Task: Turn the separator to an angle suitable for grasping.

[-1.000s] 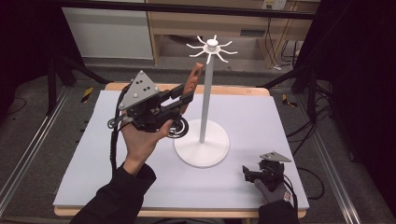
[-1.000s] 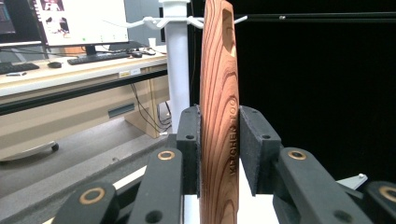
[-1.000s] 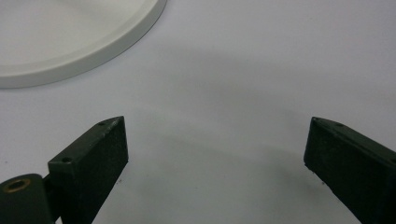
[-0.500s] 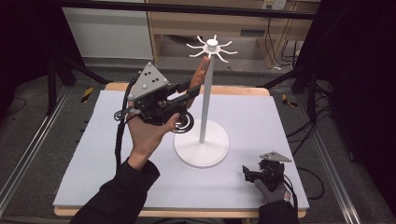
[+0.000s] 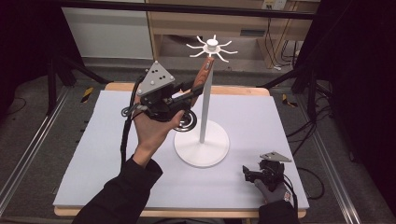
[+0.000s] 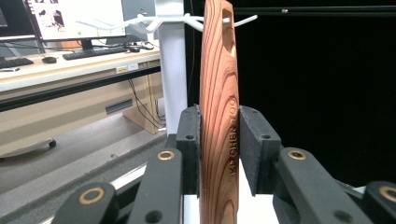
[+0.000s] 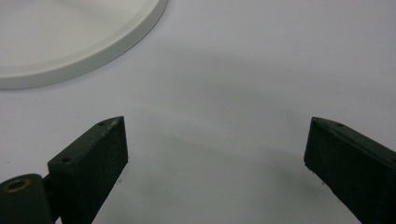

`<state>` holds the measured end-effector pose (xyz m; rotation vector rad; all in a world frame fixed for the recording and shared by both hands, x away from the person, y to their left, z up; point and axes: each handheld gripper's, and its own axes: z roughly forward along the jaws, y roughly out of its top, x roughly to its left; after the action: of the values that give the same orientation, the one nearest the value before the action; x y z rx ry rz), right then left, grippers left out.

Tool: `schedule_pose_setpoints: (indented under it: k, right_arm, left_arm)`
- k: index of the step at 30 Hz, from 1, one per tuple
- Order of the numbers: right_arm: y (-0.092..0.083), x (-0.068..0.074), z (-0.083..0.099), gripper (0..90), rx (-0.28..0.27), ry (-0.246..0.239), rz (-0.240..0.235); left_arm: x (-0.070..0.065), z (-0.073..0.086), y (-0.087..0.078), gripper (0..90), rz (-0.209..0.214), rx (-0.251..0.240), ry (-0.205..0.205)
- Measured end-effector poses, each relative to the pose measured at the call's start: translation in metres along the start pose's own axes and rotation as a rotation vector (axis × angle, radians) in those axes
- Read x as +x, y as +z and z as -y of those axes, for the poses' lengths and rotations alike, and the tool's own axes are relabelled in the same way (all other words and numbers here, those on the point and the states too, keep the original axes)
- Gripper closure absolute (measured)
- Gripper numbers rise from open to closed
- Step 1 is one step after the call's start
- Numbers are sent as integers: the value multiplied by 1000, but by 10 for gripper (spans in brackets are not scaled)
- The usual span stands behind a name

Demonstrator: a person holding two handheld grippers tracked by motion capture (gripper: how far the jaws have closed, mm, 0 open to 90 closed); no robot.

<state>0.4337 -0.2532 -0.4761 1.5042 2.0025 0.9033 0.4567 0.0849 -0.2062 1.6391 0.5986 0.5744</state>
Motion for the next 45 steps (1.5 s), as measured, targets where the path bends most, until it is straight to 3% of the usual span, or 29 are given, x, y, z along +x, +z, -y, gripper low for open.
schedule_pose_setpoints:
  k: [16, 25, 29, 36, 39, 45]
  right_arm:
    - [0, 0, 0, 67, 1, 3, -2]
    - [0, 0, 0, 66, 3, 0, -2]
    - [0, 0, 0, 66, 2, -1, 3]
    - [-1, 0, 0, 66, 1, -1, 2]
    - [-1, 0, 0, 66, 0, -2, 5]
    - [-1, 0, 1, 65, -2, -4, 9]
  left_arm:
    - [5, 8, 11, 691, -23, 13, 6]
    - [12, 20, 3, 548, -43, 47, -2]
    - [20, 32, -6, 483, -50, 69, -4]
    - [40, 67, -25, 424, -56, 96, -49]
    - [50, 86, -31, 403, -55, 120, -79]
    - [63, 117, -38, 373, -84, 201, -72]
